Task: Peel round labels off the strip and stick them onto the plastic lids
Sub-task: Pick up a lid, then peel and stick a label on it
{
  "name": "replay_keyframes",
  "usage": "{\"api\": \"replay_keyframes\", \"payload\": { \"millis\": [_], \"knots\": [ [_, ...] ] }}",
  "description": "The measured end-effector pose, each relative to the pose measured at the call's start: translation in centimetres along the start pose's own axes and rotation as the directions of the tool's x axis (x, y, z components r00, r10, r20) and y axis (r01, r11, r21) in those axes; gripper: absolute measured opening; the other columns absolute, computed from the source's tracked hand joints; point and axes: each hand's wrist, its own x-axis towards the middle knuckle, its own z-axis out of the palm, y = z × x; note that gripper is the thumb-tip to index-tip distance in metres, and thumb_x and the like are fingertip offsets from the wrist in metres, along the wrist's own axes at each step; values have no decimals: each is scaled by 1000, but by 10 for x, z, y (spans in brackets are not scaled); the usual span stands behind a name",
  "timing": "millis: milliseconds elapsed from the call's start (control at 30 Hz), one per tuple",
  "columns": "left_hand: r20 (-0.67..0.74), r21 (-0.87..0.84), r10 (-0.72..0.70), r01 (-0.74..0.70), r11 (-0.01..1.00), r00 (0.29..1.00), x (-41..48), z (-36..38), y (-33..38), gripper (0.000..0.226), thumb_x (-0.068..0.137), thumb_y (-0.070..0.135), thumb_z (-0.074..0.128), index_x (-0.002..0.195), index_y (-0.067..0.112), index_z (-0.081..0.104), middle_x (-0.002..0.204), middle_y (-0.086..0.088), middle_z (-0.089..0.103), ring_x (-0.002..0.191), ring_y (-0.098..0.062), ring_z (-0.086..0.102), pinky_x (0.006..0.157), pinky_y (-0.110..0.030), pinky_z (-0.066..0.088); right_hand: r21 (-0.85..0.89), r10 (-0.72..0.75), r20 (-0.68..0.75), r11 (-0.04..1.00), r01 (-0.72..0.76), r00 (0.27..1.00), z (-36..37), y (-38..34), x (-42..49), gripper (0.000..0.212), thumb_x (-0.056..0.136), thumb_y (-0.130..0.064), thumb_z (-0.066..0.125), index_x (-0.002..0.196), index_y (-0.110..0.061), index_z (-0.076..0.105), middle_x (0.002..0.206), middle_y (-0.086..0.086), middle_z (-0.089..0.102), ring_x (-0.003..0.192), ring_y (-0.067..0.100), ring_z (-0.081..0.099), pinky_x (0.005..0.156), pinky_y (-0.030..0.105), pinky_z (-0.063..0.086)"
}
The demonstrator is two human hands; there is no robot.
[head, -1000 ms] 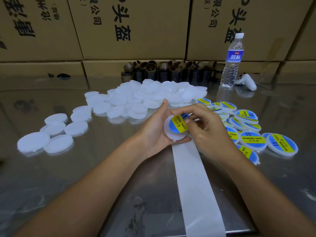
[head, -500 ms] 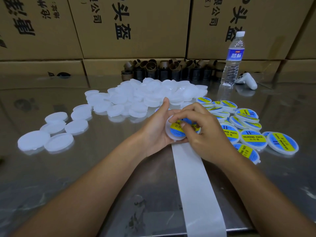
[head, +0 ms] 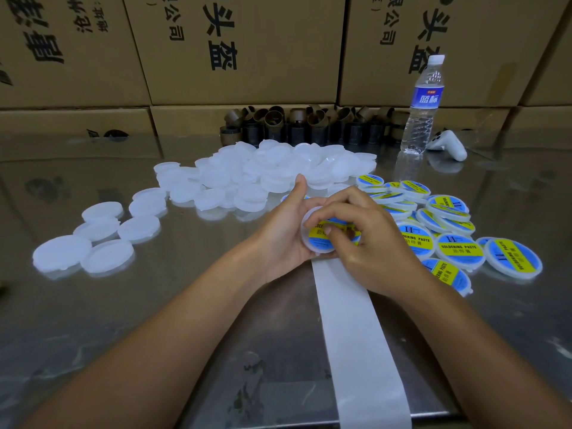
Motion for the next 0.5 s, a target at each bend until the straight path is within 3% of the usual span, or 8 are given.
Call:
{"api": "replay_keyframes", "payload": {
  "millis": [200, 333, 500],
  "knots": [
    [-4, -27, 9, -9, 1000, 1000, -1, 2, 1, 79, 97, 60, 13, 135, -1, 46, 124, -23, 56, 105, -29, 60, 85, -34, 54, -16, 11, 11, 1000, -11, 1000, -1, -1, 0, 33, 83, 8, 56, 92, -18, 73, 93, -8, 49, 93, 10, 49, 76, 13, 33],
    [-7, -42, 12, -12, 999, 1000, -2, 2, 1, 79, 97, 59, 13, 136, -1, 46, 136, -25, 50, 110, -30, 58, 92, -35, 50, -26, 8, 11, 1000, -8, 1000, -1, 0, 0, 33, 83, 8, 57, 94, -17, 74, 95, -7, 50, 93, 11, 49, 75, 15, 34],
    [0, -69, 12, -12, 998, 1000, -3, 3, 1, 78, 97, 60, 15, 128, 0, 52, 125, -17, 58, 102, -27, 62, 88, -32, 53, -25, -1, -7, 1000, 1, 1000, 0, 2, 0, 34, 83, 7, 58, 98, -18, 74, 99, -8, 45, 92, -1, 46, 75, 6, 32]
  ]
}}
